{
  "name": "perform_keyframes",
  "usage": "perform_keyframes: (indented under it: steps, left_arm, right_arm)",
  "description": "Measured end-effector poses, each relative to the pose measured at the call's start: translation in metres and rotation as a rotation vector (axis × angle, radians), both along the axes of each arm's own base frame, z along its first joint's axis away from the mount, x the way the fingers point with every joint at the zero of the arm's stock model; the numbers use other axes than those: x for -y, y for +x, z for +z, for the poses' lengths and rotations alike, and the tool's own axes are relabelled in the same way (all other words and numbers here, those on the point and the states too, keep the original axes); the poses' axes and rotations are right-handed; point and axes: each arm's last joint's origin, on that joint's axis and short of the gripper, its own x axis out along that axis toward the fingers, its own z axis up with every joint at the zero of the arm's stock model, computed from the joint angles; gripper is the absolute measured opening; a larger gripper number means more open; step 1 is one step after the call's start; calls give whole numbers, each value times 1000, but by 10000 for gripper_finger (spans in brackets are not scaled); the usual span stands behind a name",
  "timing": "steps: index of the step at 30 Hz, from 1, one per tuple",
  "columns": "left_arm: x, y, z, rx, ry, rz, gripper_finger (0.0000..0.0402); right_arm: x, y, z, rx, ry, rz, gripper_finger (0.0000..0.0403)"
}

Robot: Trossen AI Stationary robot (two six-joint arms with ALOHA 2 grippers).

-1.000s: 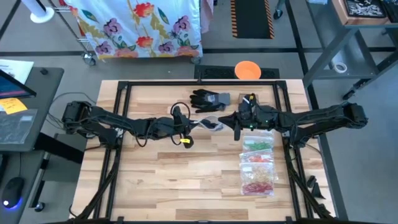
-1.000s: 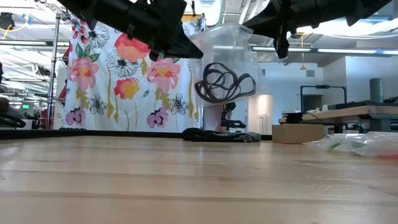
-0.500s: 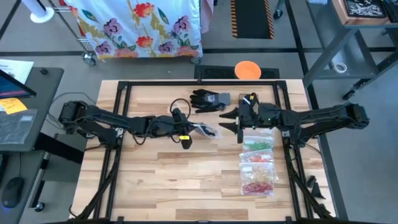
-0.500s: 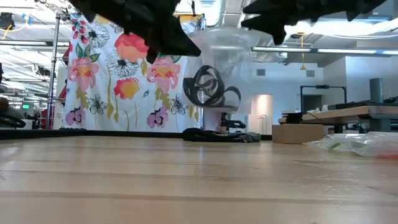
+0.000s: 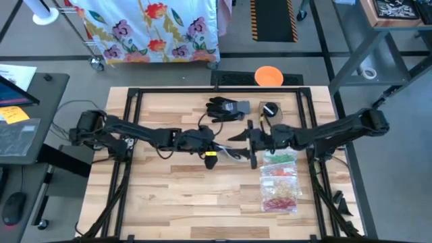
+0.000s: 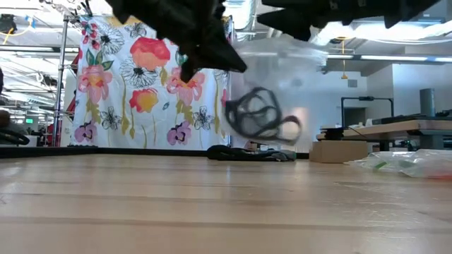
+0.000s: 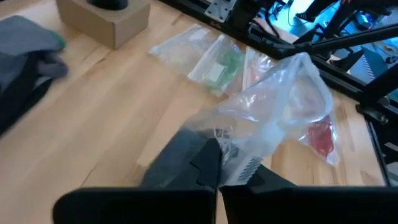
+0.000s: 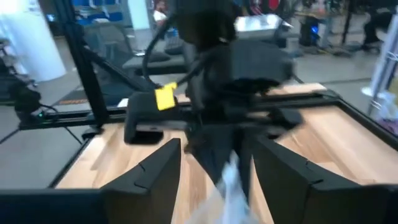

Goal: Sort rubber bands
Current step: Close the transparent zip bag containing the black rubber bands

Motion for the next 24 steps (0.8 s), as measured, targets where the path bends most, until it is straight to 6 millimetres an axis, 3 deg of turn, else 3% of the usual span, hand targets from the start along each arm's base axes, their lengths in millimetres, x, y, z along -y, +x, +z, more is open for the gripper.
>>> perform_keyframes:
  steps: [7,24]
  left_arm:
    - [5,17,9,-38,11,-14,0]
    - [6,17,10,-20,7,39,0]
  right_arm:
    - [-3,8,-12,-28,-71,-79,182]
    - [-3,8,-17,-79,-51,-83,171]
